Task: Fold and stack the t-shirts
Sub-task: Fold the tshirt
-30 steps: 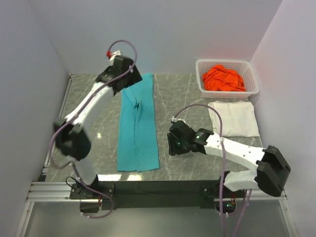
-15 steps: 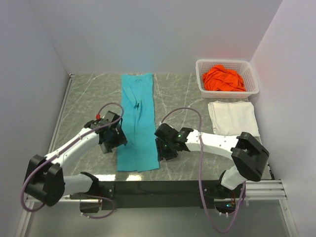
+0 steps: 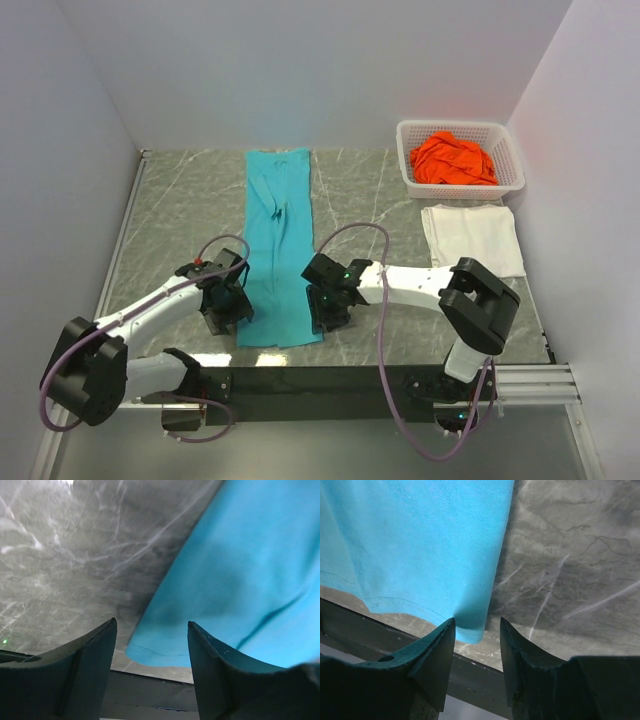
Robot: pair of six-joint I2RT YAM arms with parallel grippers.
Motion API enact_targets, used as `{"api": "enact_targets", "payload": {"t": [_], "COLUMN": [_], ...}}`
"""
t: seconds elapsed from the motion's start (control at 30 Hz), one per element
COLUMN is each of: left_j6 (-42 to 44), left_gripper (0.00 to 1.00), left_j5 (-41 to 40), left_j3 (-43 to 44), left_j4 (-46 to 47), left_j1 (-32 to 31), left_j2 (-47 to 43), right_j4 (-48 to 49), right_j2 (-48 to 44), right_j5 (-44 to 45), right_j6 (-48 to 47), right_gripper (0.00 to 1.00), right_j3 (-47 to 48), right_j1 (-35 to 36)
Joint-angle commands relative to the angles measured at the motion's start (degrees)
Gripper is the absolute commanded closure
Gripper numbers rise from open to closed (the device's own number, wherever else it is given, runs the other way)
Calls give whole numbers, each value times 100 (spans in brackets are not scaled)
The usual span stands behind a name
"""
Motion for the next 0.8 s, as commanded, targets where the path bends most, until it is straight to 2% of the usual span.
{"api": "enact_targets", "payload": {"t": [0.0, 0.33, 0.53, 0.73, 0.77], "left_j6": [-107, -327, -503, -582, -599], "left_gripper": [37, 42, 45, 53, 57], "left_j5": [111, 190, 68, 49, 67], "left_j3": [-64, -248, -293, -222, -240], "left_j4": [129, -48, -65, -21, -21], "left_j1": [-123, -493, -818, -994, -1020], "left_j2": [111, -20, 234, 419, 428], "right_j4": [42, -133, -142, -212, -230], "right_j2": [45, 159, 361, 537, 572], "right_j5": [-60, -60, -130, -148, -165], "right_j6": [96, 78, 34, 25, 25], "right_gripper": [52, 53, 53, 53, 53], "right_j3": [202, 326, 396, 396, 405], "right_j1": [41, 163, 190, 190, 190]}}
